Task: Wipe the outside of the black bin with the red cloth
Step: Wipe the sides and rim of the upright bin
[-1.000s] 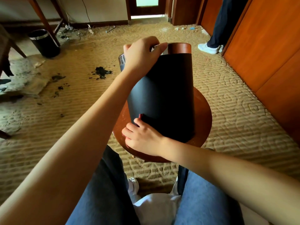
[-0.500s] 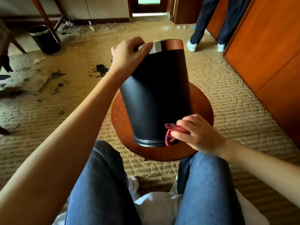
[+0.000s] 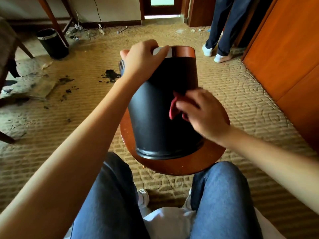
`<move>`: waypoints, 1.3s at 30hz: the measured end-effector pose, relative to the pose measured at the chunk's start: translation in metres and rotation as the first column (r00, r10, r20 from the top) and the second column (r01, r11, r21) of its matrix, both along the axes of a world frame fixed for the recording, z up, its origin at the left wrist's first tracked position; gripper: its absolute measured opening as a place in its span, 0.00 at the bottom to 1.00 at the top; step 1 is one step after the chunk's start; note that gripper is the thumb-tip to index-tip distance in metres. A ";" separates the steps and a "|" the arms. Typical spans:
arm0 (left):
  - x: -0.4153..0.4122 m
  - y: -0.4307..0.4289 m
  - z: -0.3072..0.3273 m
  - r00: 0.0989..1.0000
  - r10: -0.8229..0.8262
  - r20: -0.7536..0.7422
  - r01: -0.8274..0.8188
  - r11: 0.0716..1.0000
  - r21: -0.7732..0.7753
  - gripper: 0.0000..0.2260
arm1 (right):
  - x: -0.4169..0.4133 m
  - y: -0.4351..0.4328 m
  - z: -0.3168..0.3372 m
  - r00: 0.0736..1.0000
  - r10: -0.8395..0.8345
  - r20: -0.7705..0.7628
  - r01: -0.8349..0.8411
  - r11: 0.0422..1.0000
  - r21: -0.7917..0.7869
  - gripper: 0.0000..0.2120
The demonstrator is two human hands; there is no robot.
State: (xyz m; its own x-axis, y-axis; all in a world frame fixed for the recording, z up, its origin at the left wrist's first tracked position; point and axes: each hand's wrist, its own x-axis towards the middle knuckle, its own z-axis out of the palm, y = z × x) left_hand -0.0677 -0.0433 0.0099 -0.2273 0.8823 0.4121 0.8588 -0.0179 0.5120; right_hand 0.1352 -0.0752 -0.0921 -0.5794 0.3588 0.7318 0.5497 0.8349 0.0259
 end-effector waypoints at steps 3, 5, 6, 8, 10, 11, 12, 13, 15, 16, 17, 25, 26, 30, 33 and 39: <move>0.001 -0.002 -0.002 0.998 0.060 -0.014 -0.059 0.998 0.037 0.12 | 0.030 -0.048 -0.049 0.964 0.194 0.184 -0.194 0.981 -0.015 0.10; 0.007 -0.006 -0.006 0.996 0.082 -0.034 -0.079 0.992 0.096 0.11 | 0.040 -0.055 -0.053 0.899 0.307 0.314 -0.317 0.948 -0.019 0.07; 0.010 -0.009 -0.009 0.995 0.090 -0.031 -0.085 0.988 0.126 0.11 | 0.038 -0.051 -0.044 0.871 0.333 0.362 -0.352 0.936 -0.013 0.06; 0.010 -0.012 -0.012 0.996 0.086 -0.021 -0.081 0.984 0.158 0.13 | 0.031 -0.028 -0.021 0.902 0.294 0.316 -0.295 0.954 -0.045 0.02; 0.005 -0.013 -0.014 0.998 0.057 -0.007 -0.056 0.988 0.145 0.14 | 0.016 0.008 0.009 0.972 0.119 0.205 -0.116 0.993 -0.023 0.03; 0.001 -0.013 -0.014 0.999 0.041 0.007 -0.041 0.991 0.130 0.15 | 0.004 0.024 0.026 0.994 0.037 0.105 -0.033 0.999 -0.039 0.06; -0.004 -0.012 -0.012 0.999 0.026 0.019 -0.028 0.993 0.116 0.16 | -0.008 0.040 0.040 0.999 -0.051 -0.019 0.050 0.997 -0.058 0.09; -0.006 -0.012 -0.011 1.000 0.013 0.027 -0.016 0.995 0.100 0.17 | -0.017 0.050 0.054 0.988 -0.113 -0.106 0.105 0.991 -0.078 0.12; -0.007 -0.011 -0.007 1.000 -0.004 0.008 0.003 0.997 0.075 0.17 | -0.031 0.055 0.063 0.969 -0.183 -0.165 0.166 0.980 -0.113 0.12; -0.007 -0.010 -0.006 1.000 -0.011 -0.021 0.013 0.998 0.065 0.16 | -0.035 0.049 0.061 0.974 -0.167 -0.154 0.151 0.982 -0.109 0.12; -0.006 -0.009 -0.005 0.998 -0.017 -0.057 0.020 0.998 0.060 0.14 | -0.032 0.038 0.048 0.983 -0.138 -0.121 0.125 0.986 -0.114 0.11; -0.014 -0.001 0.003 0.998 -0.027 -0.063 0.027 1.000 0.004 0.15 | 0.016 -0.049 -0.049 0.901 0.332 0.279 -0.334 0.942 -0.042 0.06; -0.011 -0.001 0.003 0.997 -0.037 -0.066 0.038 0.999 0.005 0.15 | 0.007 -0.038 -0.033 0.893 0.337 0.297 -0.358 0.934 0.016 0.05; 0.002 -0.004 0.006 0.991 -0.085 -0.101 0.085 0.996 -0.005 0.16 | -0.043 0.010 0.037 0.984 0.134 0.119 -0.155 0.970 0.186 0.09; -0.003 -0.003 0.013 0.988 -0.133 -0.076 0.127 0.988 -0.087 0.13 | -0.075 0.010 0.056 0.997 -0.032 -0.069 0.035 0.998 0.052 0.10; -0.023 -0.001 0.013 0.993 -0.118 0.033 0.121 0.985 -0.124 0.12 | -0.066 -0.090 -0.034 0.883 0.236 0.406 -0.284 0.957 0.061 0.10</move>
